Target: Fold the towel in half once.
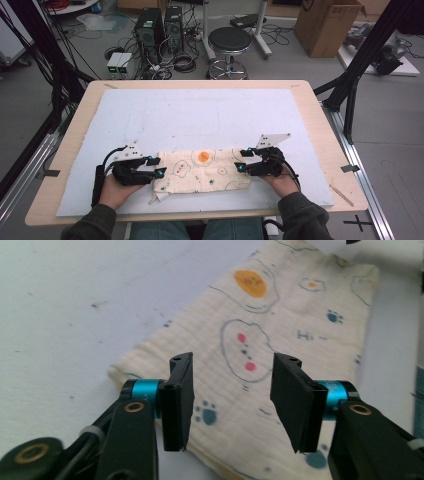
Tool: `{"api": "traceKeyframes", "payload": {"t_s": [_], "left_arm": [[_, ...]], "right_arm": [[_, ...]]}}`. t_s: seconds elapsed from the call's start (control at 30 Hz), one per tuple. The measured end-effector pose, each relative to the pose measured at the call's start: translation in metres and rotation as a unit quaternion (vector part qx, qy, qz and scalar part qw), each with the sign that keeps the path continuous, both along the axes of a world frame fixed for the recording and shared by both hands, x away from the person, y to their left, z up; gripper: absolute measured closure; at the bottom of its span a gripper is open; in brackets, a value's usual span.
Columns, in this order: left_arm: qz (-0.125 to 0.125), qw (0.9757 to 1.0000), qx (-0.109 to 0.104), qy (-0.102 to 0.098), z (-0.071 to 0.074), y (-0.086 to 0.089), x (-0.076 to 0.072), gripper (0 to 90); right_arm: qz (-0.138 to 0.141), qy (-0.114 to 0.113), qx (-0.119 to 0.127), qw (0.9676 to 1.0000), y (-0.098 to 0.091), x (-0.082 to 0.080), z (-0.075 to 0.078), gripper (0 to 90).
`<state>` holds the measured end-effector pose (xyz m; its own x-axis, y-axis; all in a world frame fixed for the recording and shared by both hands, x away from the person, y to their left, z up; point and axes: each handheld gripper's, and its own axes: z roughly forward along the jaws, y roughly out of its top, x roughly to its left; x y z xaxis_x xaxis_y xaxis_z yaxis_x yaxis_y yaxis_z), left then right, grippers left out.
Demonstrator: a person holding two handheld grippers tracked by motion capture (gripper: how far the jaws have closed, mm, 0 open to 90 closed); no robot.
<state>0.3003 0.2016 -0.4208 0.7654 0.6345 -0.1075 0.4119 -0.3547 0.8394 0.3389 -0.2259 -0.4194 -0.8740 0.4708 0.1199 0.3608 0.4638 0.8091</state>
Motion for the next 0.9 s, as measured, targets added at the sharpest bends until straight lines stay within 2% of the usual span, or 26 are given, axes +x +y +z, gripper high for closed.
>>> {"api": "traceKeyframes", "payload": {"t_s": [0.1,0.2,0.27,0.37,0.43,0.5,0.6,0.73,0.8,0.83,0.9], "left_arm": [[0.033,0.9992,0.024,0.003,0.000,-0.002,0.016,56.1],[0.060,0.9981,0.006,0.008,-0.002,-0.003,0.030,53.4],[0.073,0.9972,0.009,0.011,-0.007,-0.003,0.038,53.3],[0.094,0.9949,0.016,0.030,-0.014,0.000,0.047,49.3],[0.099,0.9943,0.010,0.039,-0.017,0.002,0.051,46.6],[0.097,0.9944,0.011,0.039,-0.019,0.001,0.052,47.2],[0.086,0.9954,0.014,0.040,-0.022,-0.003,0.053,54.7],[0.077,0.9959,0.019,0.043,-0.025,-0.004,0.054,73.8],[0.071,0.9963,0.028,0.039,-0.024,-0.004,0.053,82.5],[0.072,0.9963,0.026,0.039,-0.024,-0.005,0.053,83.8],[0.073,0.9961,0.036,0.034,-0.023,-0.004,0.053,85.3]], "right_arm": [[-0.019,-0.001,-0.017,0.9997,0.004,0.016,-0.001,48.9],[-0.042,0.011,-0.017,0.9989,0.006,0.032,-0.003,50.1],[-0.051,0.013,-0.014,0.9985,0.007,0.041,-0.004,51.3],[-0.066,0.026,-0.014,0.9973,0.008,0.051,-0.008,51.3],[-0.069,0.039,-0.011,0.9968,0.007,0.056,-0.012,51.8],[-0.072,0.056,-0.012,0.9958,0.006,0.061,-0.017,52.7],[-0.070,0.073,-0.010,0.9948,0.005,0.064,-0.021,58.6],[-0.061,0.087,-0.018,0.9942,0.007,0.064,-0.023,71.3],[-0.055,0.085,-0.028,0.9945,0.009,0.064,-0.025,78.1],[-0.055,0.083,-0.030,0.9946,0.009,0.063,-0.024,82.4],[-0.056,0.082,-0.030,0.9946,0.008,0.064,-0.024,84.3]]}}
